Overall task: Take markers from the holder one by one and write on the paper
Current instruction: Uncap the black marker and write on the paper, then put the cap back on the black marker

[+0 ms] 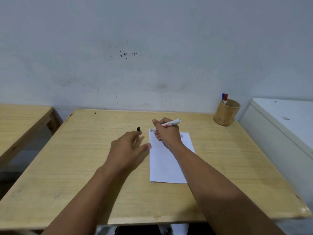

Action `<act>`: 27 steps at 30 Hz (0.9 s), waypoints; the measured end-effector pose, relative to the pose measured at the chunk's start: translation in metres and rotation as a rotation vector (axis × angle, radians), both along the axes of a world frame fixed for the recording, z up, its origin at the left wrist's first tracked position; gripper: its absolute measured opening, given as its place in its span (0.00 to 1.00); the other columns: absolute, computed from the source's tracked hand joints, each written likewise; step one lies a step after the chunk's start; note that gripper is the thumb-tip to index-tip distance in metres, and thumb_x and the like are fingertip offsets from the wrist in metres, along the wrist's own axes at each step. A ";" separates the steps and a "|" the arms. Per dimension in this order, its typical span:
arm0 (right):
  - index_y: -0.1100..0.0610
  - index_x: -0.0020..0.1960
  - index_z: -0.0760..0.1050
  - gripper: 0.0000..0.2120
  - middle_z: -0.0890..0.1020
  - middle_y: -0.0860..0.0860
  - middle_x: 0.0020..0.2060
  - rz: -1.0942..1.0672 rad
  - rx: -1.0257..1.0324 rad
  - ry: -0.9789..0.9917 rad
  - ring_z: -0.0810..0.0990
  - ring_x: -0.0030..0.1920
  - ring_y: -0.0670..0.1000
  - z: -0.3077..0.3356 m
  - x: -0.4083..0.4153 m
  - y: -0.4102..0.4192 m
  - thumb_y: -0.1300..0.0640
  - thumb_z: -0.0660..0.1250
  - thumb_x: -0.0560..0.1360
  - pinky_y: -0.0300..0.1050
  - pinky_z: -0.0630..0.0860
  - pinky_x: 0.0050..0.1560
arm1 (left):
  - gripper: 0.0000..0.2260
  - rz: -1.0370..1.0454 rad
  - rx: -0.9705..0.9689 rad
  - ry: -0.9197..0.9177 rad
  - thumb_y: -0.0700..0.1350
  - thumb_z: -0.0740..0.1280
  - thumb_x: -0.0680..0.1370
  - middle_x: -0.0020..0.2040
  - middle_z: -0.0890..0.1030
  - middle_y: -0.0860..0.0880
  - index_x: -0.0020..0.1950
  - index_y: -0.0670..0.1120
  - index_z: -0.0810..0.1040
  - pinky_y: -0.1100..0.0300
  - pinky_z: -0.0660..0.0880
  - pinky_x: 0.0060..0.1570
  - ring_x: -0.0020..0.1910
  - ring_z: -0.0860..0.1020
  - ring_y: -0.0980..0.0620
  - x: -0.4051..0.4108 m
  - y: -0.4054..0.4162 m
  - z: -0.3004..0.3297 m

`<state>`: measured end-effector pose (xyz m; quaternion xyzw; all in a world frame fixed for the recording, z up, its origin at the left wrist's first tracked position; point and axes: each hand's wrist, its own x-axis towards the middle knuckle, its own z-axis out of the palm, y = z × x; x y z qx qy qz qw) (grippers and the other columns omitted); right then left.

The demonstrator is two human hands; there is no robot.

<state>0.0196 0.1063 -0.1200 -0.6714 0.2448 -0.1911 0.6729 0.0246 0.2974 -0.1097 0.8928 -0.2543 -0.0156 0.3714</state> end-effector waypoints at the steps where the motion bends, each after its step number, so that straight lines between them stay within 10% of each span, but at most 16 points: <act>1: 0.56 0.35 0.71 0.20 0.80 0.56 0.29 0.028 0.029 -0.001 0.75 0.28 0.53 0.002 0.000 -0.001 0.53 0.78 0.78 0.42 0.70 0.28 | 0.23 0.053 -0.054 -0.019 0.57 0.72 0.77 0.67 0.79 0.53 0.71 0.54 0.76 0.46 0.75 0.65 0.63 0.79 0.52 0.009 -0.004 0.001; 5: 0.55 0.38 0.72 0.19 0.80 0.57 0.31 0.142 0.086 0.022 0.74 0.28 0.51 0.020 -0.007 -0.005 0.51 0.80 0.77 0.41 0.67 0.28 | 0.20 0.127 0.020 -0.071 0.47 0.67 0.81 0.68 0.77 0.48 0.74 0.51 0.75 0.50 0.77 0.58 0.62 0.80 0.47 0.037 -0.020 0.000; 12: 0.60 0.43 0.78 0.17 0.80 0.50 0.28 0.087 -0.117 -0.088 0.72 0.27 0.49 0.057 -0.035 -0.016 0.50 0.82 0.74 0.42 0.70 0.33 | 0.06 0.226 0.023 0.002 0.44 0.68 0.78 0.49 0.86 0.54 0.48 0.53 0.84 0.54 0.78 0.48 0.51 0.82 0.48 0.043 -0.026 0.006; 19: 0.57 0.66 0.84 0.17 0.89 0.59 0.55 0.287 0.028 -0.063 0.90 0.50 0.57 0.078 -0.076 -0.027 0.68 0.62 0.84 0.54 0.87 0.50 | 0.02 0.198 -0.430 0.290 0.41 0.72 0.77 0.46 0.88 0.50 0.46 0.47 0.84 0.58 0.73 0.39 0.40 0.78 0.52 0.031 -0.031 0.052; 22: 0.57 0.56 0.86 0.13 0.87 0.59 0.49 0.261 0.107 -0.104 0.88 0.41 0.57 0.088 -0.087 -0.024 0.66 0.64 0.83 0.52 0.87 0.44 | 0.06 0.165 -0.523 0.319 0.42 0.71 0.79 0.43 0.88 0.51 0.55 0.48 0.84 0.59 0.69 0.34 0.37 0.74 0.50 0.021 -0.035 0.072; 27: 0.48 0.53 0.75 0.11 0.87 0.54 0.47 0.260 -0.360 -0.031 0.80 0.29 0.47 0.083 -0.095 -0.016 0.65 0.69 0.81 0.37 0.73 0.28 | 0.08 0.125 -0.643 0.399 0.41 0.71 0.80 0.43 0.86 0.50 0.58 0.46 0.85 0.62 0.67 0.35 0.40 0.73 0.52 0.002 -0.045 0.095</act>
